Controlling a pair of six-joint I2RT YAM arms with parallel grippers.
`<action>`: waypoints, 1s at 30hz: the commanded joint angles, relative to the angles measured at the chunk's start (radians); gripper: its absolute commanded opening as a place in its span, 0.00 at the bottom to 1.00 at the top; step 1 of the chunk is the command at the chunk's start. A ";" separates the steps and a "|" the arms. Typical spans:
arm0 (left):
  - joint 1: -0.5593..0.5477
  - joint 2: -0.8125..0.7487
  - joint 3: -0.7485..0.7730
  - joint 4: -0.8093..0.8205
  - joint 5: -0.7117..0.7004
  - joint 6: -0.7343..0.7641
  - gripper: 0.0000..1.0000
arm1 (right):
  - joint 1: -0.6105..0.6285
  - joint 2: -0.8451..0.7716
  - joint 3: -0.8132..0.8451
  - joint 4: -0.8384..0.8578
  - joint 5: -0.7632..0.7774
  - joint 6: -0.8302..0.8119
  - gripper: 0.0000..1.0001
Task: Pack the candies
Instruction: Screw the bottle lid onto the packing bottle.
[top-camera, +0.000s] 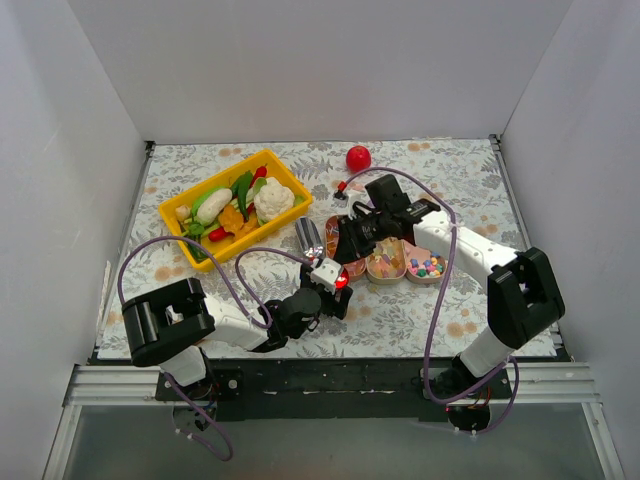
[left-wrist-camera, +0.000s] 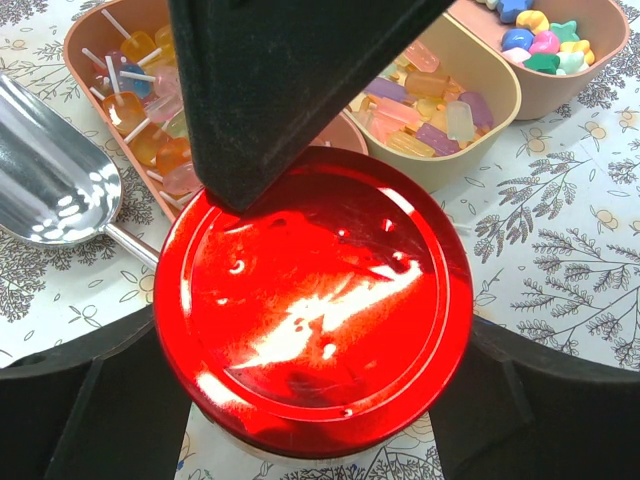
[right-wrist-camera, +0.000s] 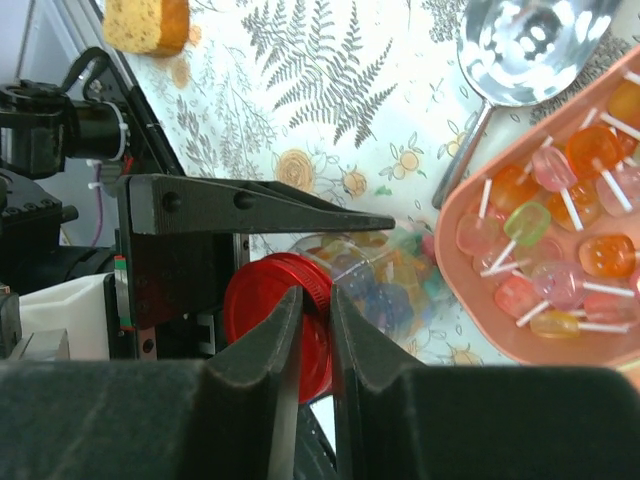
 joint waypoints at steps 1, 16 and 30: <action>0.006 0.073 -0.057 -0.291 0.018 -0.037 0.75 | 0.030 -0.032 -0.084 -0.050 -0.082 -0.015 0.20; 0.006 0.129 -0.020 -0.332 0.008 -0.046 0.75 | 0.032 -0.188 -0.258 -0.071 -0.024 0.011 0.10; 0.006 0.176 0.017 -0.380 -0.006 -0.063 0.75 | 0.032 -0.274 -0.330 -0.093 0.029 0.029 0.09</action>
